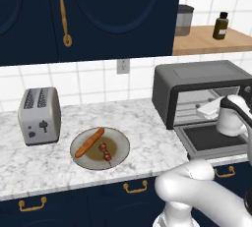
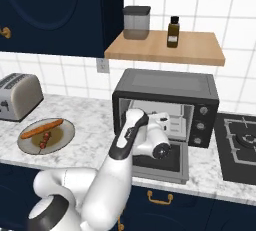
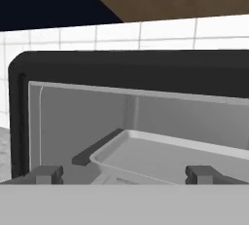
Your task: Pick up the kebab skewer and baguette bread, and place them inside the toaster oven. Close the toaster oven door and start by setting the timer.
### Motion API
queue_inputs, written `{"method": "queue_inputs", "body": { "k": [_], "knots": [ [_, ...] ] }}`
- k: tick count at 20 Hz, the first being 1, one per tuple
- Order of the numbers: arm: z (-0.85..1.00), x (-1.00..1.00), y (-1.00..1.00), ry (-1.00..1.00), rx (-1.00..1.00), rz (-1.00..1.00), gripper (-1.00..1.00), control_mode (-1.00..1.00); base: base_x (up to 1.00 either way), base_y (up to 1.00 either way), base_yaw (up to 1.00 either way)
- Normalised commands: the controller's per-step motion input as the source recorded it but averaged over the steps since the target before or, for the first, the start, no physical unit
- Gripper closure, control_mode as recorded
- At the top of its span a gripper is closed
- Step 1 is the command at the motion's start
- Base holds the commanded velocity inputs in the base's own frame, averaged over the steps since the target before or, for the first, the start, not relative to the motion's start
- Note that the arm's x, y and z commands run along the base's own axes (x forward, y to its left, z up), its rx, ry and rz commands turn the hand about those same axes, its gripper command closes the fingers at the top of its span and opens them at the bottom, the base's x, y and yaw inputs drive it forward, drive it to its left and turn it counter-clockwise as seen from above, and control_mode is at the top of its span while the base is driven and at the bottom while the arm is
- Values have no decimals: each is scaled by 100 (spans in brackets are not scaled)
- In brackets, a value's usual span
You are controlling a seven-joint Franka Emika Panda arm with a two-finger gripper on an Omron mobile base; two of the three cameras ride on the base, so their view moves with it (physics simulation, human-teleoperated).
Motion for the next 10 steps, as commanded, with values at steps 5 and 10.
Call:
{"method": "queue_inputs", "body": {
  "k": [5,10],
  "knots": [
    [-14,43,-1,-7,1,0,-100,-100,0,0,0],
    [-12,46,0,-1,0,0,-100,-100,0,0,0]
  ]
}}
